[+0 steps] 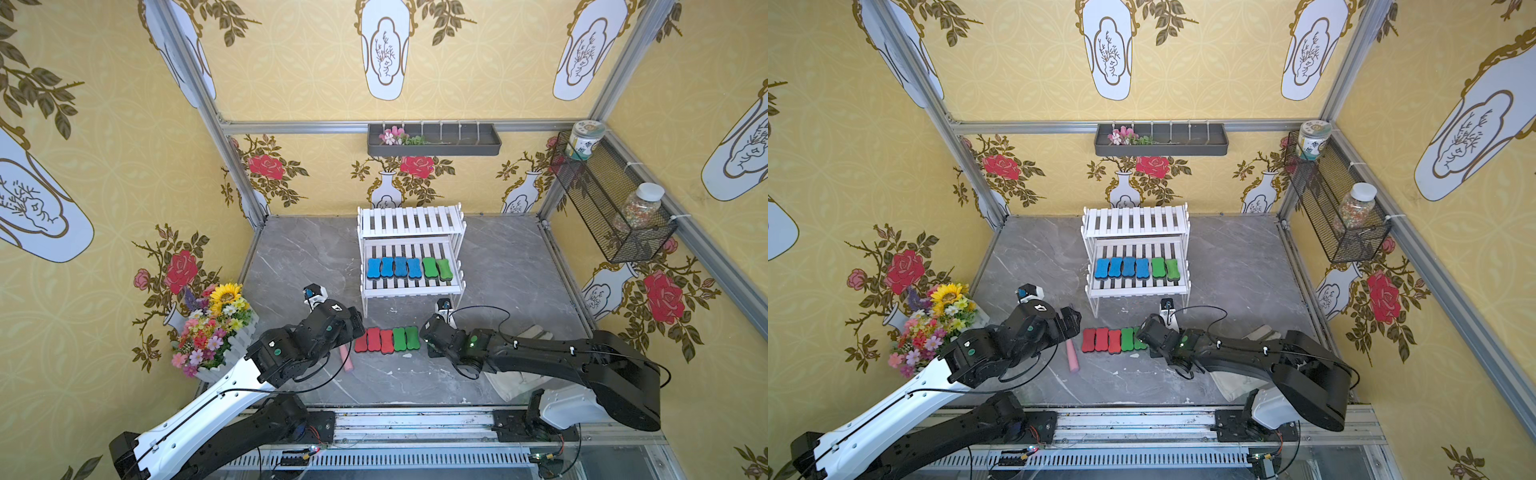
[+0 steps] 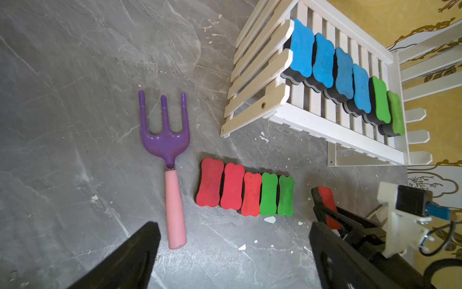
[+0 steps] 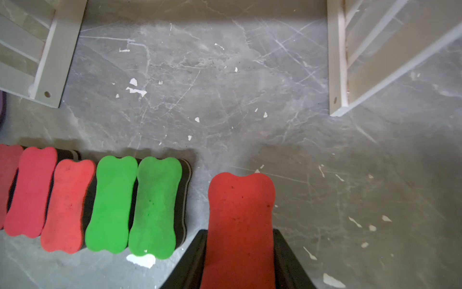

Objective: Remove the whiteboard erasers from the shelf
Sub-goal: Place the whiteboard eraser at the center of the board, then move the whiteboard eraser to the center of the board.

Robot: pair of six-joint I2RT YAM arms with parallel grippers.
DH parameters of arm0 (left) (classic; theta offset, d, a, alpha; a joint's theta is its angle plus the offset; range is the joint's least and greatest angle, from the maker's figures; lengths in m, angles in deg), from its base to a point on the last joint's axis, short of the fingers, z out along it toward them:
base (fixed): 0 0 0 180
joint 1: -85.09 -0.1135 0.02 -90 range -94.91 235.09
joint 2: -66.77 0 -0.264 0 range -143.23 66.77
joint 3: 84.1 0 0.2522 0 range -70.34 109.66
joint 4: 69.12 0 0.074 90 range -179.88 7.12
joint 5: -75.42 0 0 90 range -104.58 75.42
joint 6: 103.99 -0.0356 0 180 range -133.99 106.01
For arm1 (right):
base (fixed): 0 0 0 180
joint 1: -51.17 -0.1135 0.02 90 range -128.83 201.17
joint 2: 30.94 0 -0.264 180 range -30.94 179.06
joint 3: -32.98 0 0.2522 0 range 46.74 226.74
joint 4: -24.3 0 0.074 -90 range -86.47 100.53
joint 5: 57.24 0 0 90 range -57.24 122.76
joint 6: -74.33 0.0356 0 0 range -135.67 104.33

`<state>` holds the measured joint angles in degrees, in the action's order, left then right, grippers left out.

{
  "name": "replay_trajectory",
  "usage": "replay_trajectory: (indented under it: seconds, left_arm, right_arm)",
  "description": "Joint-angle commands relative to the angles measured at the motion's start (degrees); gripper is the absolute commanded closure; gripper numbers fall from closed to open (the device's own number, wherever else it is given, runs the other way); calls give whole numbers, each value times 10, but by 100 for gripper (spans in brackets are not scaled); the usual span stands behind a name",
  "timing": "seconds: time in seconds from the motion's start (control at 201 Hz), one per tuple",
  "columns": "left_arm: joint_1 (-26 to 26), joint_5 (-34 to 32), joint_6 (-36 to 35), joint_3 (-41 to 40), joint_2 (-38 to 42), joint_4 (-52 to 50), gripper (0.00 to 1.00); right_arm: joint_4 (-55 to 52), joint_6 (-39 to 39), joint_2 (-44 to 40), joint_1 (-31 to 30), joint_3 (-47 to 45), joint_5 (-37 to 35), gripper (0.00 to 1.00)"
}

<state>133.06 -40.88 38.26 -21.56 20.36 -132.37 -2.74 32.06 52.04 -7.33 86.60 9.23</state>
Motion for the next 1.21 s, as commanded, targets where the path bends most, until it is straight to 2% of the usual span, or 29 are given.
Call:
replay_trajectory:
  seconds: [0.0,0.428,0.717,0.995,1.204]
  left_arm:
    - [-1,5,0,-1,-5,-2,0]
    - [-1,3,0,4,-3,-6,0]
    - [-1,3,0,5,-4,-6,0]
    - [-1,9,-2,3,-10,3,1]
    - [-1,10,-1,3,-10,5,0]
  right_arm:
    - [45,3,19,3,3,1,58]
    - [71,18,68,21,0,34,56]
    - [48,38,54,9,-9,32,43]
    - [10,41,4,18,-9,17,45]
    - [-4,49,6,28,-19,28,53]
